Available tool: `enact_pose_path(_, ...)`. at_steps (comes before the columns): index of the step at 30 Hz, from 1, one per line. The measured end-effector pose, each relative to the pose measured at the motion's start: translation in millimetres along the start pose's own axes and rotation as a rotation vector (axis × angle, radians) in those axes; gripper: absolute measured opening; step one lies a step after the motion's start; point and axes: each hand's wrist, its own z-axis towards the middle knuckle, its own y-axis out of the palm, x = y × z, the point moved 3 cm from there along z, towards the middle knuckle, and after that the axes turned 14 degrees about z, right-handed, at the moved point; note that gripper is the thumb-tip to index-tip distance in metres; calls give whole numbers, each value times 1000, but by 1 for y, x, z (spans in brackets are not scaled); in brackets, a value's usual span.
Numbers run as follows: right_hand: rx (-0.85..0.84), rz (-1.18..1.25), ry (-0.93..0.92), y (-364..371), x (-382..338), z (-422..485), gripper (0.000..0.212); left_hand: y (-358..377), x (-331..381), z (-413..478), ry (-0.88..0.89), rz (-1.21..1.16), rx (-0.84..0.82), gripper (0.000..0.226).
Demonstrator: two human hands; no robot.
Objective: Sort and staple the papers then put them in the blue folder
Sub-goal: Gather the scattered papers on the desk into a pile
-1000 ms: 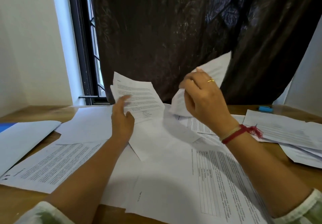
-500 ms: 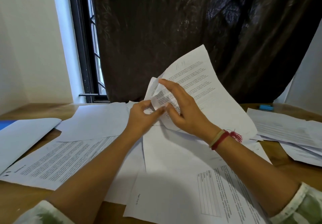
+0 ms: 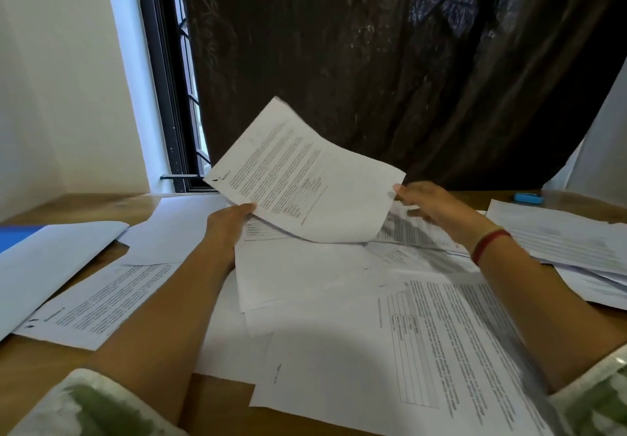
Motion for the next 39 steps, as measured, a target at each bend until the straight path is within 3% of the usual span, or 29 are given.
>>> enact_pose_path(3,-140,234,76,9,11,-1,64,7,1,-4,5,69,-20,28)
enact_pose_path(9,-22,669,170,29,14,-2,9,6,0,-5,-22,66,5,22)
enact_pose_path(12,-24,731,186,31,1,-8,9,4,-3,-4,-33,17,46,35)
enact_pose_path(14,-80,632,155,35,-7,-13,8,2,-4,-4,-6,33,76,38)
enact_pose_path(18,-230,270,66,29,-14,-15,43,0,-8,-1,8,75,84,35)
enact_pose_path(22,-37,-597,-126,-9,-4,-3,66,-1,-7,1,-9,75,102,34)
enact_pose_path(24,-138,-821,-39,-23,15,2,69,-3,-6,2,-7,96,114,34)
enact_pose_path(27,-237,-827,122,-35,38,9,63,-5,-5,4,-2,132,89,34)
enact_pose_path(29,-243,-822,91,-36,46,16,60,-4,-3,3,16,197,66,34)
enact_pose_path(31,-206,-774,10,-35,49,20,44,-4,-3,3,29,243,50,35)
enact_pose_path(34,-67,-760,-124,-38,46,25,16,-6,-4,6,30,219,46,35)
enact_pose_path(39,280,-950,-288,-44,28,21,24,-5,-7,8,59,239,61,41)
